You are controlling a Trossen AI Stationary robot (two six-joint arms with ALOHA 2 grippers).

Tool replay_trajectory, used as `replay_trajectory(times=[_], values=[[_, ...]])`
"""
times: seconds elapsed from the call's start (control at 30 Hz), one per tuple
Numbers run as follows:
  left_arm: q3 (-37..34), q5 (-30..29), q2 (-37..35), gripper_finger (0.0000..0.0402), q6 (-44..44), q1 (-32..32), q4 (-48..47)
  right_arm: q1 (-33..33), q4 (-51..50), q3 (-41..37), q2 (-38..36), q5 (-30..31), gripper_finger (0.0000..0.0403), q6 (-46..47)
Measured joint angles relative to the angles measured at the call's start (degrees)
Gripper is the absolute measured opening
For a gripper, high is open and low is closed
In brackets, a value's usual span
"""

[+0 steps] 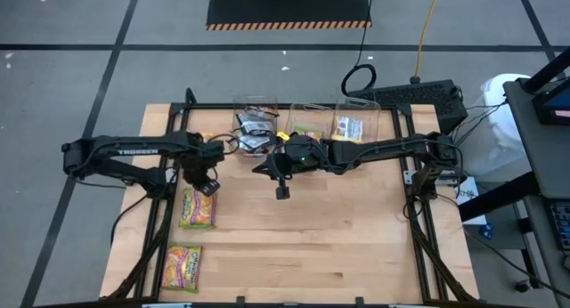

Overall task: Sort Maruchan noodles
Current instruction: Put the green noodle pack into the middle transparent bin

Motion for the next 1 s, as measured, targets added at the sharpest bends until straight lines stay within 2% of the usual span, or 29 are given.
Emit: replay_trajectory(times=[0.1,0.37,0.73,0.93,1.0], values=[[0.00,2.01,0.91,0.0079,0.13,-0.90,0.38,0.00,0.14,0.00,0.00,0.00,0.0000,0.03],[0.00,0.18,3.82,0.0079,0.28,-1.72,8.87,0.00,0.13,0.00,0.00,0.00,0.0000,0.01],[-0.02,-0.15,12.23,0.0079,-1.73,-1.72,11.77,0.22,0.13,0.00,0.00,0.02,0.0000,-0.03],[-0.02,-0.39,13.72,0.0079,-1.73,-1.72,16.64,0.22,0.11,0.00,0.00,0.02,0.0000,0.01],[-0.02,-2.55,13.72,0.0079,-1.96,-1.72,16.52,0.22,0.04,0.00,0.02,0.02,0.0000,0.01]])
